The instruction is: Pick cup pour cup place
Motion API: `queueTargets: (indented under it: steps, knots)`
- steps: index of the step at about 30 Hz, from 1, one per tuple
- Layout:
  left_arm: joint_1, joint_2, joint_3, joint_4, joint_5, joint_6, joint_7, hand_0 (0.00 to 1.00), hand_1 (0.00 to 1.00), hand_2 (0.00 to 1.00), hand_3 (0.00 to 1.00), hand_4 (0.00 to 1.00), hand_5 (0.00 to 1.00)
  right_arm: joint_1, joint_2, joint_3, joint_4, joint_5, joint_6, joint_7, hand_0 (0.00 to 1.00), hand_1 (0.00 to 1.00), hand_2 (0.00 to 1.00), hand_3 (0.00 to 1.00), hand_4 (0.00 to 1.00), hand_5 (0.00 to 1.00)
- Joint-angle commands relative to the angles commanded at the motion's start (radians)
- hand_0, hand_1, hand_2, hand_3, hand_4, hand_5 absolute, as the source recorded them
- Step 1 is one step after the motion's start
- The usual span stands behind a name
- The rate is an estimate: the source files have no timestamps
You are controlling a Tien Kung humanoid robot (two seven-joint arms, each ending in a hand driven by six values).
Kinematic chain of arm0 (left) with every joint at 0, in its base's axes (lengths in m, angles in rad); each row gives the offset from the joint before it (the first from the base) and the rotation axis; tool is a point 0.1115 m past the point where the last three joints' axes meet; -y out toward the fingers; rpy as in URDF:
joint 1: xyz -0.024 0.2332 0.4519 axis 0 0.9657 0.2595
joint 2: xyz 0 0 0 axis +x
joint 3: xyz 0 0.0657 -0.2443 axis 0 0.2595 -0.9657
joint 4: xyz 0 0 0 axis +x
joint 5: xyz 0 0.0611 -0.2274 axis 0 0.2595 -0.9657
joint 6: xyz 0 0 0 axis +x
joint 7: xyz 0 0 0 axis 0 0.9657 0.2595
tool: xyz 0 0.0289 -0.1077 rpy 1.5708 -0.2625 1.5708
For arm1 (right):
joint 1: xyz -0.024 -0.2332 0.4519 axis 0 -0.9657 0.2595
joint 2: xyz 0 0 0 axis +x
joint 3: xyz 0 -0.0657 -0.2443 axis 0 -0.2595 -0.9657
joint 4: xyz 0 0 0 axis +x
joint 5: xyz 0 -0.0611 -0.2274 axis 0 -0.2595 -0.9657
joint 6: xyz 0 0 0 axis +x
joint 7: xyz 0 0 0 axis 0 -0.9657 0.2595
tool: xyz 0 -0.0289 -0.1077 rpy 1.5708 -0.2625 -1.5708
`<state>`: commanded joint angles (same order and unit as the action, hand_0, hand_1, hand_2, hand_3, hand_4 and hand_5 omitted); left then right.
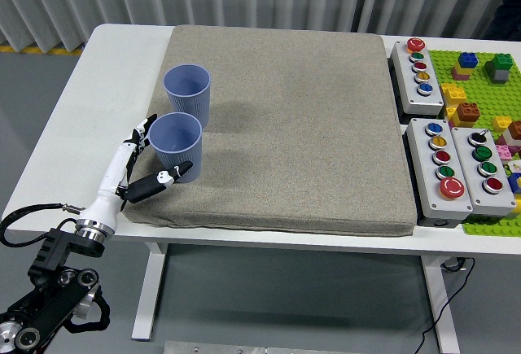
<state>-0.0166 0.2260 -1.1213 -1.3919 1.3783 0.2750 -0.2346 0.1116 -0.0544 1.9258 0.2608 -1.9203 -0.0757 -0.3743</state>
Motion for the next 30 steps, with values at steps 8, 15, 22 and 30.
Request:
queueTargets:
  steps: [8,15,22,30]
  knots:
    - [-0.01,-0.005,0.004,0.009,0.008,-0.002,0.003,0.95,0.931,0.998,0.998,0.998,0.445,-0.001,0.002,0.005,0.001,-0.009,0.002,-0.002,0.648,0.636,0.551,0.589,0.002,0.054]
    - [-0.026,-0.004,0.013,0.023,0.018,-0.004,0.004,0.936,0.911,0.998,0.998,0.998,0.443,-0.001,0.002,0.003,0.0,-0.004,0.001,-0.001,0.647,0.636,0.551,0.589,0.002,0.057]
    - [-0.046,-0.008,0.011,0.032,0.036,-0.011,0.006,0.917,0.895,0.998,0.998,0.998,0.446,0.0,0.001,0.006,0.0,-0.007,0.001,0.0,0.647,0.636,0.551,0.588,0.002,0.058]
    - [-0.062,-0.007,0.021,0.043,0.039,-0.018,0.008,0.916,0.892,0.998,0.998,0.998,0.444,0.004,0.001,0.003,0.0,0.0,-0.001,0.0,0.647,0.636,0.551,0.588,0.002,0.059]
